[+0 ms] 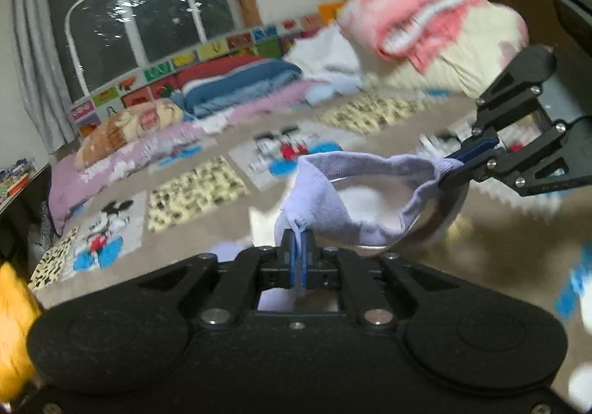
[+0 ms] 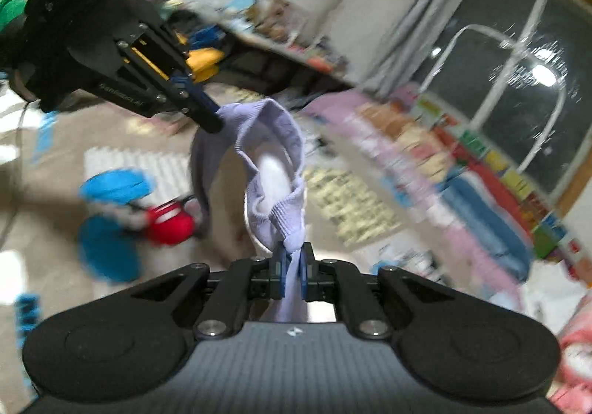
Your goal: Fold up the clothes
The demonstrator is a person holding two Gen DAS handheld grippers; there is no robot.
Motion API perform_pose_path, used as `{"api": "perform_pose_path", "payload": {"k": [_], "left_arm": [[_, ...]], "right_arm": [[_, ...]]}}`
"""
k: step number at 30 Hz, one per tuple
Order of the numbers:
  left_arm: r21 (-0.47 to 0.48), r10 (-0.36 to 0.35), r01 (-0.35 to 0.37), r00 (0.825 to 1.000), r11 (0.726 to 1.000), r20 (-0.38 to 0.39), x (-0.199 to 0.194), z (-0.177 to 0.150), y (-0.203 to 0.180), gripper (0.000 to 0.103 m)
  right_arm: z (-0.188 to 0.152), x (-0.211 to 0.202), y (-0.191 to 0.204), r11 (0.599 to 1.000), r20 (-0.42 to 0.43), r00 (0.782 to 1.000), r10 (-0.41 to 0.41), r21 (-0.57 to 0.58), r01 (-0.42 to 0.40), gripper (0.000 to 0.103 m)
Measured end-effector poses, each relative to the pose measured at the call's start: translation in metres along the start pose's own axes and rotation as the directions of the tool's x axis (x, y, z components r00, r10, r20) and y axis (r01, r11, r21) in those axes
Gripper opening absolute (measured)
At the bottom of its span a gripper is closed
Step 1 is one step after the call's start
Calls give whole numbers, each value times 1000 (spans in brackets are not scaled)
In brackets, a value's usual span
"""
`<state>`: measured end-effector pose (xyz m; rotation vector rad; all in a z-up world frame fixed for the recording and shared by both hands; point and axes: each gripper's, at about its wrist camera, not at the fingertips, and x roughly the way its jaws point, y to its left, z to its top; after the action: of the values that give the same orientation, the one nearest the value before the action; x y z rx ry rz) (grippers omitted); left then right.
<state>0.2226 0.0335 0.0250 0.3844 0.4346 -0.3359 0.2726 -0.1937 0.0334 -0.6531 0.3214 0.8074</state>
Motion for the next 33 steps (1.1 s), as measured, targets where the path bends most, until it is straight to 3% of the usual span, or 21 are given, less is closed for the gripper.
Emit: {"api": "perform_pose_path", "payload": {"k": [5,8,19,26,28,30,31,33], "left_arm": [[74,-21,24,999,997,-41,-34,-44,-42,0],[106,-39,47,997,993,-72,-45,-63,-61,0],[62,-97,108,982,992,-160,-74,-112,-105,0],[-29,-159,157,951,987,-264,-79,-140,-114,1],[-105,-189,165,940,981,-286,-80,-145,-107,8],[-183,-204,156,937,971,-282,-83,-151,-99,37],[-231,-216,152,935,961,-281,-84,-153,-94,43],[-319,-230,138,934,937,-272,-84,-155,-82,44]], "right_arm": [[-35,-15,83,996,-65,996,62,-59,-66,9],[-44,-25,112,995,-86,992,92,-42,-95,9],[-68,-55,166,991,-149,980,131,11,-131,9],[-88,-57,193,986,-229,959,166,23,-165,14],[-90,-64,198,981,-226,954,196,42,-192,17],[-93,-72,206,980,-229,953,198,36,-195,27],[-95,-76,205,980,-226,954,200,55,-192,27],[-99,-83,204,978,-218,955,202,98,-185,27]]}}
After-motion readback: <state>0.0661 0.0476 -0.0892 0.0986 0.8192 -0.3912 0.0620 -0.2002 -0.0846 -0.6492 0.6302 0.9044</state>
